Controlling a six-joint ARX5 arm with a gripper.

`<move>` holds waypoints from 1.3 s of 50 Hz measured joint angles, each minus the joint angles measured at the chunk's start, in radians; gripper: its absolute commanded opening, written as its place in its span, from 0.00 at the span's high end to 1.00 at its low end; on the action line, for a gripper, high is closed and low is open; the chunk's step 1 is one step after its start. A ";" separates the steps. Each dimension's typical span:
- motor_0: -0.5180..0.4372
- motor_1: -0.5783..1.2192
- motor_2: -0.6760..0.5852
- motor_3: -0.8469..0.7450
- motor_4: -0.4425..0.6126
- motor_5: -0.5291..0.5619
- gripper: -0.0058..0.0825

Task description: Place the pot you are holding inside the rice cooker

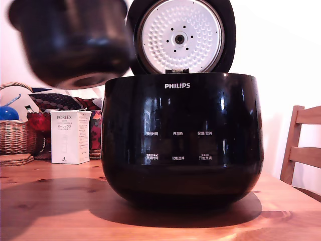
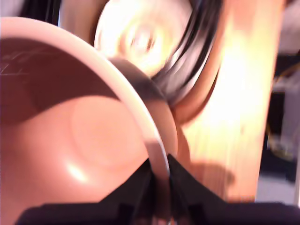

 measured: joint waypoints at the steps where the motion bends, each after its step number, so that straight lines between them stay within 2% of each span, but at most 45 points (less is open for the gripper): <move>1: -0.006 0.000 0.000 0.005 0.010 -0.002 0.96; 13: -0.082 0.000 0.000 0.097 0.119 -0.002 0.96; 29: -0.139 0.001 0.000 0.225 0.151 -0.002 0.96; 57: -0.157 0.087 0.000 0.270 0.140 0.002 0.96; 58: -0.157 0.092 0.000 0.268 0.135 0.065 0.96; 60: -0.156 0.100 0.000 0.270 0.133 0.074 0.96; 61: -0.156 0.103 0.000 0.274 0.130 0.128 0.96; 65: -0.157 0.125 0.000 0.276 0.121 0.156 0.96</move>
